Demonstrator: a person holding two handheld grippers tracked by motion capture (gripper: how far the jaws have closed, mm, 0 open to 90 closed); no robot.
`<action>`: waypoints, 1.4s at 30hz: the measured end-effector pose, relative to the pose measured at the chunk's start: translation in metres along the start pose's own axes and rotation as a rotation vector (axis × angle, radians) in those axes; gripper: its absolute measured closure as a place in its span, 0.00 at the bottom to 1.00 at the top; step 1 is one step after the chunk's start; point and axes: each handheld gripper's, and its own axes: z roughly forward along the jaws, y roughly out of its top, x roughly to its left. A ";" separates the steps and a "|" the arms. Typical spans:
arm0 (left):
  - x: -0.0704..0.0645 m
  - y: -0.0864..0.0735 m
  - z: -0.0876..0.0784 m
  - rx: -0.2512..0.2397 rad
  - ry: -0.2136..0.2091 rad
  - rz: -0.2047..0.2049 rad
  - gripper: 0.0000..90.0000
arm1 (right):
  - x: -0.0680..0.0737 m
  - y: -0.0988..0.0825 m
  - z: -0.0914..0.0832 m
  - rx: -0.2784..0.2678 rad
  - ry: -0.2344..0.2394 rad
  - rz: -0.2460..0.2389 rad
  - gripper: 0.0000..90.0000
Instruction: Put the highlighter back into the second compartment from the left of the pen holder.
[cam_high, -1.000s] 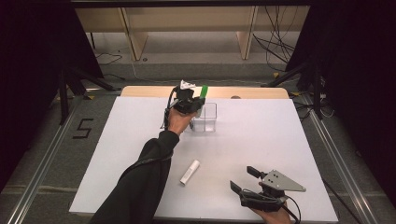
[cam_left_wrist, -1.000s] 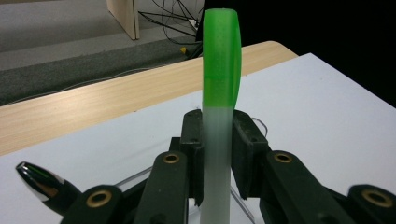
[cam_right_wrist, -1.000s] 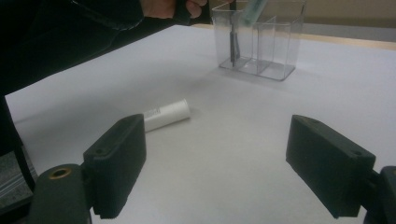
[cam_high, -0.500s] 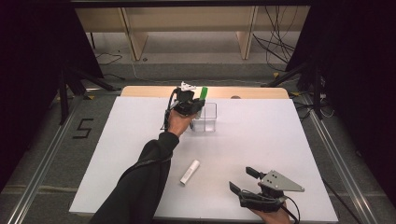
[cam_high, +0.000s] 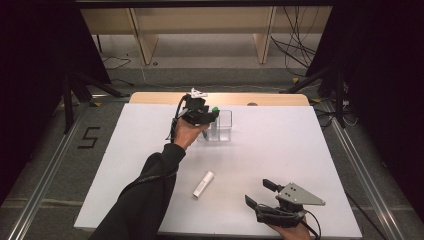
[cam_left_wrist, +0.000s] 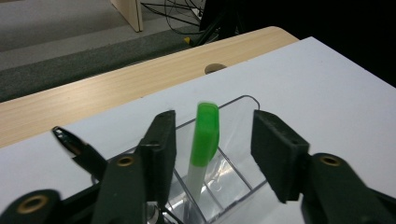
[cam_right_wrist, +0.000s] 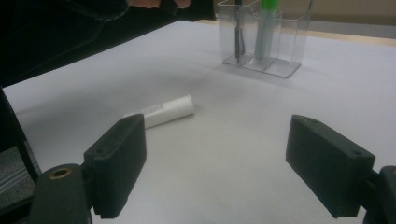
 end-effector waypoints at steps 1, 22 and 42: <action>0.000 0.000 -0.003 -0.002 -0.002 -0.005 0.51 | 0.000 0.000 0.000 0.001 0.000 0.000 0.23; -0.004 -0.032 -0.054 0.141 -0.113 -0.015 0.20 | 0.001 0.000 0.000 0.003 -0.010 -0.002 0.23; -0.022 -0.077 -0.071 0.259 -0.131 0.048 0.20 | 0.002 -0.002 0.001 0.011 -0.015 -0.009 0.23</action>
